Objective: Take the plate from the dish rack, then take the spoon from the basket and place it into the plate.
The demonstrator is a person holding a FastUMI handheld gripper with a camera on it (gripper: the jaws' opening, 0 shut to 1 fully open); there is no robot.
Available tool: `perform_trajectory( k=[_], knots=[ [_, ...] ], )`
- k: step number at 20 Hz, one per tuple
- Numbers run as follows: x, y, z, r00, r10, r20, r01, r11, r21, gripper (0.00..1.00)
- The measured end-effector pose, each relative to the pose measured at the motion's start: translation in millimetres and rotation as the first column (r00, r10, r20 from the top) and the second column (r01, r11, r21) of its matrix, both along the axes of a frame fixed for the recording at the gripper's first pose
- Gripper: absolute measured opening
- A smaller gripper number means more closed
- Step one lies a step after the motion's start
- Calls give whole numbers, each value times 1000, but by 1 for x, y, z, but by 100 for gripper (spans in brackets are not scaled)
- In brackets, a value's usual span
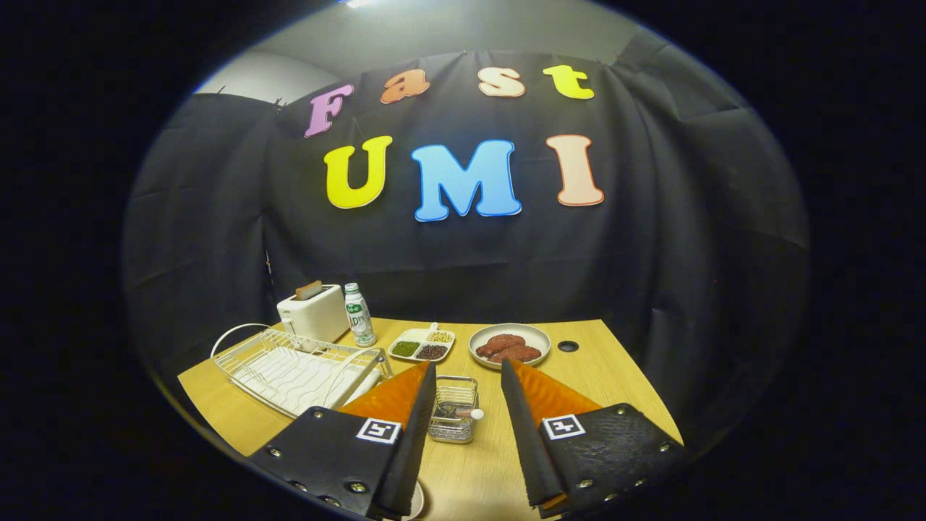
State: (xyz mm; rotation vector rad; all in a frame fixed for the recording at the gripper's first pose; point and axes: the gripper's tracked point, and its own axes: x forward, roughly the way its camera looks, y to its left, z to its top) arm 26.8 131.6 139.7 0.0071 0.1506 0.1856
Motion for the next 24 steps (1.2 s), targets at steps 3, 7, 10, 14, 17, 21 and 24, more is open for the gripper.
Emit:
perform_trajectory(
  k=[3, 7, 10, 14, 17, 21, 24],
  knots=[
    [19, 0, -8, 999, -8, 35, 8, 1000, 6, 57],
    [47, 3, -32, 996, -1, 86, -2, 1000, 28, 57],
    [69, 6, -51, 994, -5, 107, 3, 1000, 21, 57],
    [93, 11, -70, 994, -3, 113, 0, 1000, 22, 57],
    [105, 12, -82, 993, -14, 114, 12, 1000, 19, 56],
    [116, 18, -93, 994, -24, 103, 22, 999, 24, 51],
    [120, 27, -94, 994, 12, 108, -15, 1000, 23, 32]
  ],
)
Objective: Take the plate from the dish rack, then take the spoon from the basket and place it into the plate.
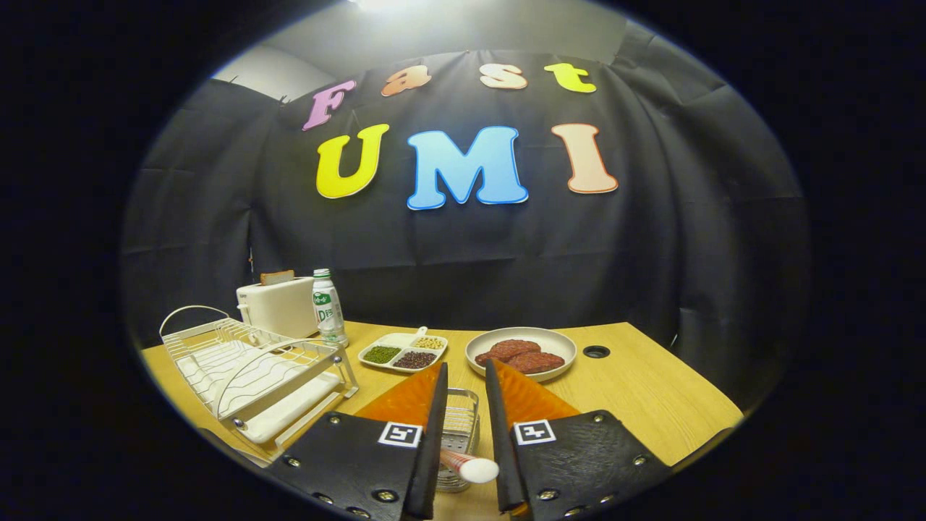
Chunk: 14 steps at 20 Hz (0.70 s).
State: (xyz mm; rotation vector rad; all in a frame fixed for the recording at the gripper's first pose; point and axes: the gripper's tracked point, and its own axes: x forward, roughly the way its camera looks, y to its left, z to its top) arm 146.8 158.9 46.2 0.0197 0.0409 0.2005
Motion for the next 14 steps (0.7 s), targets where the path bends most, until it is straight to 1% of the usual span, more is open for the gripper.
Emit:
perform_trajectory(
  k=[1, 2, 5, 8, 12, 14],
  knots=[
    [-6, 8, 5, 1000, 25, -4, -25, 1000, -12, 21],
    [-8, 13, 7, 999, 45, -16, -45, 998, -31, 18],
    [-9, 24, 36, 998, 57, -10, -58, 994, -92, 18],
    [-19, 39, 71, 998, 69, -10, -70, 989, -132, 18],
    [-42, 52, 103, 999, 44, -13, -46, 981, -188, 18],
    [-49, 56, 110, 1000, 23, -21, -27, 983, -182, 18]
  ],
)
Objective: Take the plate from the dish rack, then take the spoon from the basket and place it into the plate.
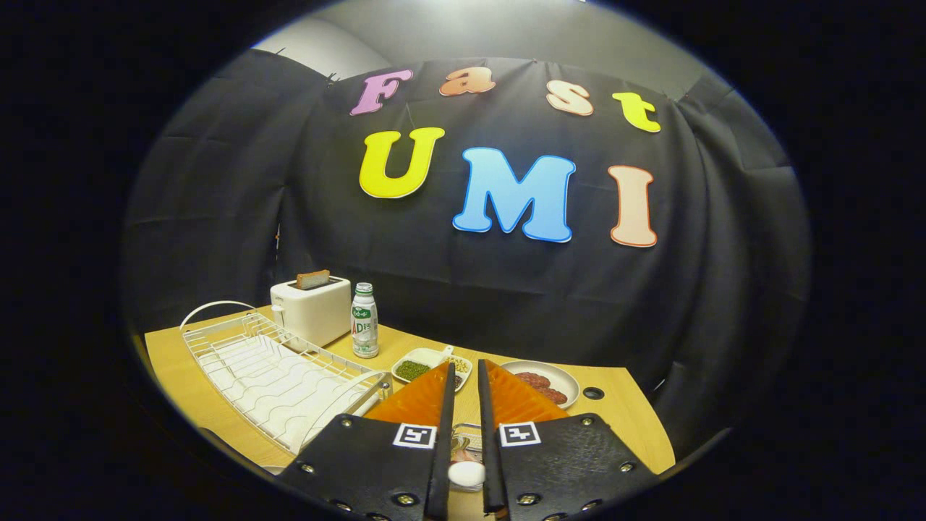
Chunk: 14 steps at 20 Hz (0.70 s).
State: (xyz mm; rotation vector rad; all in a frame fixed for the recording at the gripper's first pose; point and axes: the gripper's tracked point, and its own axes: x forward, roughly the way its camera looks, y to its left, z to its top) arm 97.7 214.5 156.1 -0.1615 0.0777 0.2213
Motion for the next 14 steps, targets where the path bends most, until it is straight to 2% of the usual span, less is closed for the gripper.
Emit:
perform_trajectory(
  k=[4, 14],
  knots=[
    [-11, 0, 28, 998, -55, 16, 54, 998, 24, 18],
    [-75, 19, 68, 997, -71, 0, 71, 997, 29, 17]
  ],
)
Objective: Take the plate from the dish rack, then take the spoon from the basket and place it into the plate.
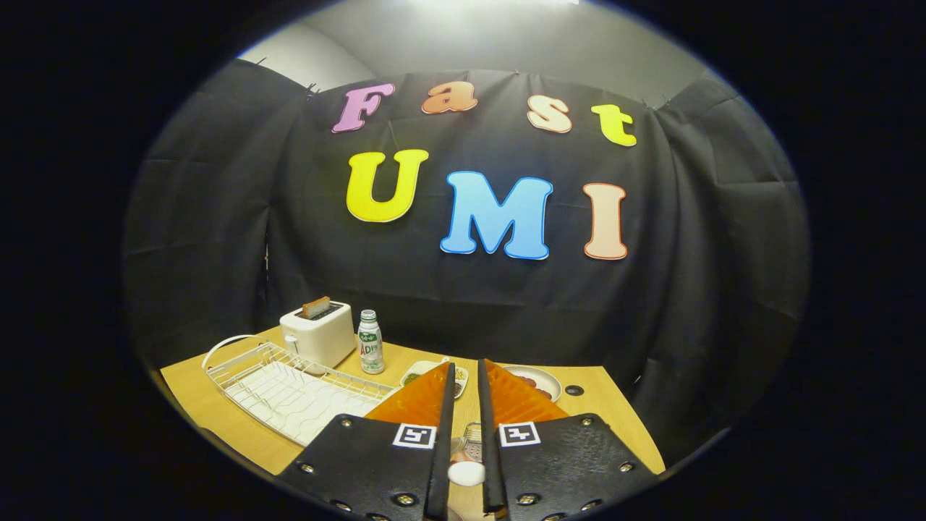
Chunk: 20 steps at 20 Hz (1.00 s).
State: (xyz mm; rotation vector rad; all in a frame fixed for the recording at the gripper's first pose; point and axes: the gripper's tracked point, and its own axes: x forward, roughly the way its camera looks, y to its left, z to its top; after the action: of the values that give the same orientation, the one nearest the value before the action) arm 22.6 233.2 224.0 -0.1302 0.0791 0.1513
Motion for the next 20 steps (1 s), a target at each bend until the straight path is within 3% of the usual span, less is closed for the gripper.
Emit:
perform_trajectory(
  k=[6, 13, 20],
  knots=[
    [-34, 19, 5, 999, 37, -23, -36, 999, 8, 17],
    [-66, 38, -26, 990, 86, -108, -86, 996, 9, 17],
    [-75, 37, -48, 984, 80, -161, -77, 997, 24, 17]
  ],
)
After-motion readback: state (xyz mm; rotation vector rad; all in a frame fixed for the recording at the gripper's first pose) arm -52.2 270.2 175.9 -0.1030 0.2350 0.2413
